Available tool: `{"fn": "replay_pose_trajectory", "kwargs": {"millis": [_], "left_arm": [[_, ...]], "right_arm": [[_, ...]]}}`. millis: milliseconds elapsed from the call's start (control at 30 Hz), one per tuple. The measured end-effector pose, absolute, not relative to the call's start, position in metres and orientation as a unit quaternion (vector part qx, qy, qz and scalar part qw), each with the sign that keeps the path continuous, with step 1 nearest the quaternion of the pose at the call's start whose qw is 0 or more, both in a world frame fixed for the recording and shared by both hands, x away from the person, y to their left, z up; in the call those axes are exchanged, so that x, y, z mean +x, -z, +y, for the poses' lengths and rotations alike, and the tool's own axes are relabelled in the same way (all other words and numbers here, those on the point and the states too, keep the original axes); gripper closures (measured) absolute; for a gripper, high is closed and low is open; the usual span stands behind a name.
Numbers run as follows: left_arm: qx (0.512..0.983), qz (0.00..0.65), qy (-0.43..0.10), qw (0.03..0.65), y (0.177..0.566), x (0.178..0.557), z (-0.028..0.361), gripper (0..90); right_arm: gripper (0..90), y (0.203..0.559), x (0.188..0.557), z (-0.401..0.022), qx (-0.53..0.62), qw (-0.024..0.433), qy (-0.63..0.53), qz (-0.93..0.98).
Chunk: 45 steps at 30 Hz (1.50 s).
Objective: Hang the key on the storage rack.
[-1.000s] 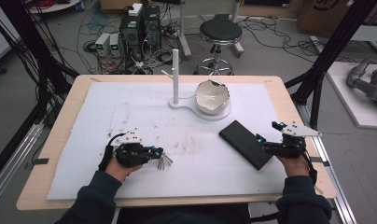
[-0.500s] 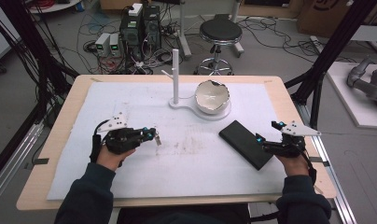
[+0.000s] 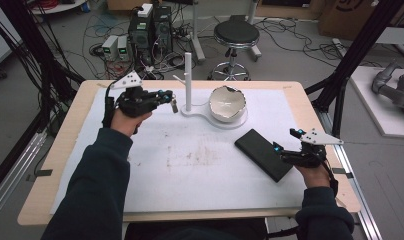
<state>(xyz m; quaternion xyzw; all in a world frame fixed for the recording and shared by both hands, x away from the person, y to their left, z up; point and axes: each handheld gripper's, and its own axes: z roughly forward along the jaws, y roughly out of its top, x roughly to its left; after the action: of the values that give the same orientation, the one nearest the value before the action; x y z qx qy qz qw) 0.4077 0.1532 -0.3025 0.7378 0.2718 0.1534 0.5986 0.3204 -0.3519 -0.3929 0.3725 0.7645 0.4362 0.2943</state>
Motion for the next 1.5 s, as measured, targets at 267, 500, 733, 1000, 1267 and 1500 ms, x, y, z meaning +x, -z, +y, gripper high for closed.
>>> {"fn": "replay_pose_trajectory", "kwargs": {"millis": [267,500,733,1000,1267,1500], "left_arm": [[0.729,0.293,-0.152,0.6,0.287,0.449,0.137,87.9],[0.727,0.304,-0.151,0.597,0.284,0.472,0.128,87.9],[0.732,0.313,-0.156,0.585,0.283,0.481,0.123,87.9],[0.732,0.323,-0.152,0.58,0.286,0.486,0.119,87.9],[0.726,0.346,-0.161,0.572,0.292,0.49,0.12,83.2],[0.717,0.373,-0.186,0.559,0.31,0.478,0.136,55.3]], "right_arm": [[20.4,0.394,0.321,-0.356,0.38,0.295,-0.439,0.759],[20.5,0.393,0.319,-0.356,0.379,0.295,-0.444,0.757],[20.4,0.394,0.319,-0.358,0.379,0.293,-0.445,0.756],[20.4,0.393,0.318,-0.358,0.378,0.293,-0.446,0.756],[20.4,0.393,0.318,-0.357,0.377,0.293,-0.446,0.757],[20.4,0.393,0.317,-0.356,0.376,0.292,-0.446,0.758]]}}
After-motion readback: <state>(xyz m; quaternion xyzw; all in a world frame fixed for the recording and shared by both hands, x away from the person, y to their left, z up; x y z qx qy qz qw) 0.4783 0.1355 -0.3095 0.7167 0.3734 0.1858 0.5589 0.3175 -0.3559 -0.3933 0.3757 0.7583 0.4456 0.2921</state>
